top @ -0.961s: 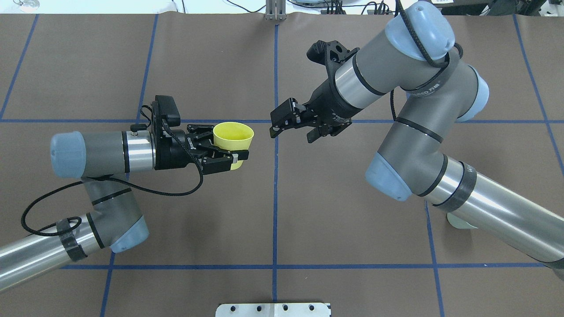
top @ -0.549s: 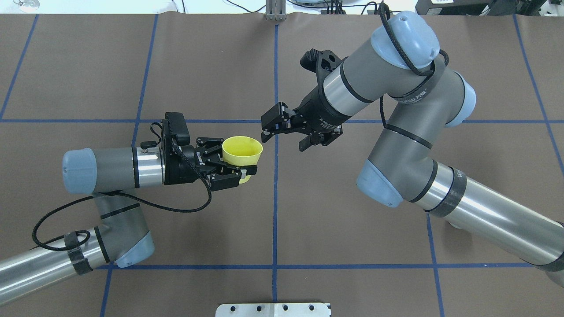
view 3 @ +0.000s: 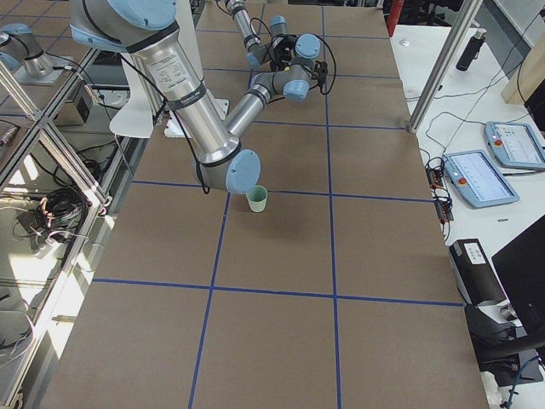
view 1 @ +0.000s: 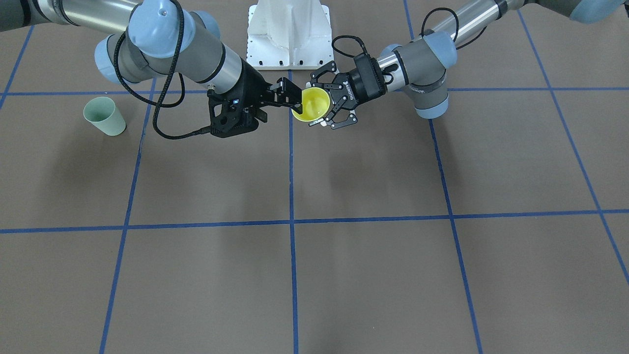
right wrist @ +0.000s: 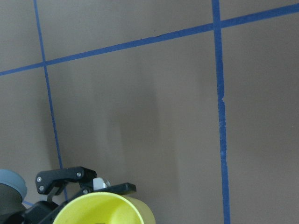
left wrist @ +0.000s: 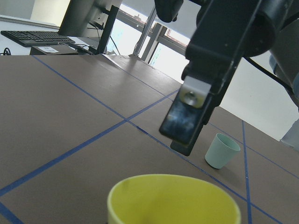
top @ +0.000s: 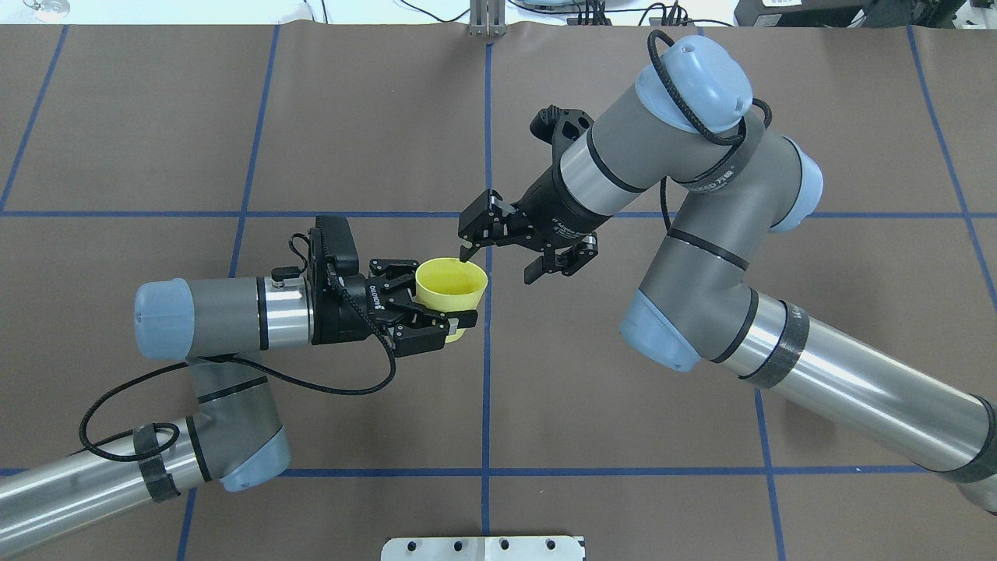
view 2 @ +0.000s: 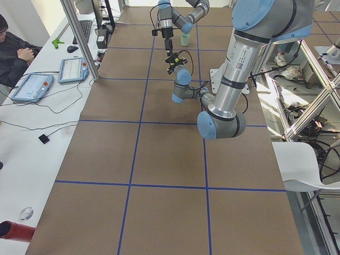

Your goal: Transfer and stack yellow cup on green cup

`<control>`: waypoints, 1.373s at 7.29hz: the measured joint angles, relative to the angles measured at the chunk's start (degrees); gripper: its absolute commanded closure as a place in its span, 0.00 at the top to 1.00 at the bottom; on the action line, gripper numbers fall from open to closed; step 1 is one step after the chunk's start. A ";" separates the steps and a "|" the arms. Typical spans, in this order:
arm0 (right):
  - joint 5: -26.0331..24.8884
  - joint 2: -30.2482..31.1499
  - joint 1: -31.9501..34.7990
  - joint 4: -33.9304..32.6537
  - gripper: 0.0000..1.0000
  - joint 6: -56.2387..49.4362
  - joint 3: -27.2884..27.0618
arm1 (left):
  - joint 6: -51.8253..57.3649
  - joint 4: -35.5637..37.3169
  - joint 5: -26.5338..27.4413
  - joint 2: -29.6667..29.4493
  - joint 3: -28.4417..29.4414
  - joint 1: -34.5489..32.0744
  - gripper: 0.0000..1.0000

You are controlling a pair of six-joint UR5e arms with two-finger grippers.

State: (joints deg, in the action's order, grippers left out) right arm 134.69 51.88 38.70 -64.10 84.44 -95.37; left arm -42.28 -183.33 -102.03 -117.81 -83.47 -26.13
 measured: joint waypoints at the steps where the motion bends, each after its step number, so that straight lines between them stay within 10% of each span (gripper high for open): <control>1: 0.54 0.02 -0.12 -0.04 0.87 0.02 0.06 | 0.00 0.14 0.43 -0.43 0.08 0.68 0.00; 10: 6.83 0.00 -0.83 -1.04 0.77 -0.57 1.02 | 0.00 0.20 0.50 -0.63 0.41 1.17 0.00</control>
State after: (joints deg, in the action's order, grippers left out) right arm 141.52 51.88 37.87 -65.15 83.88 -94.35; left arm -42.28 -183.12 -101.53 -118.43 -83.06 -24.96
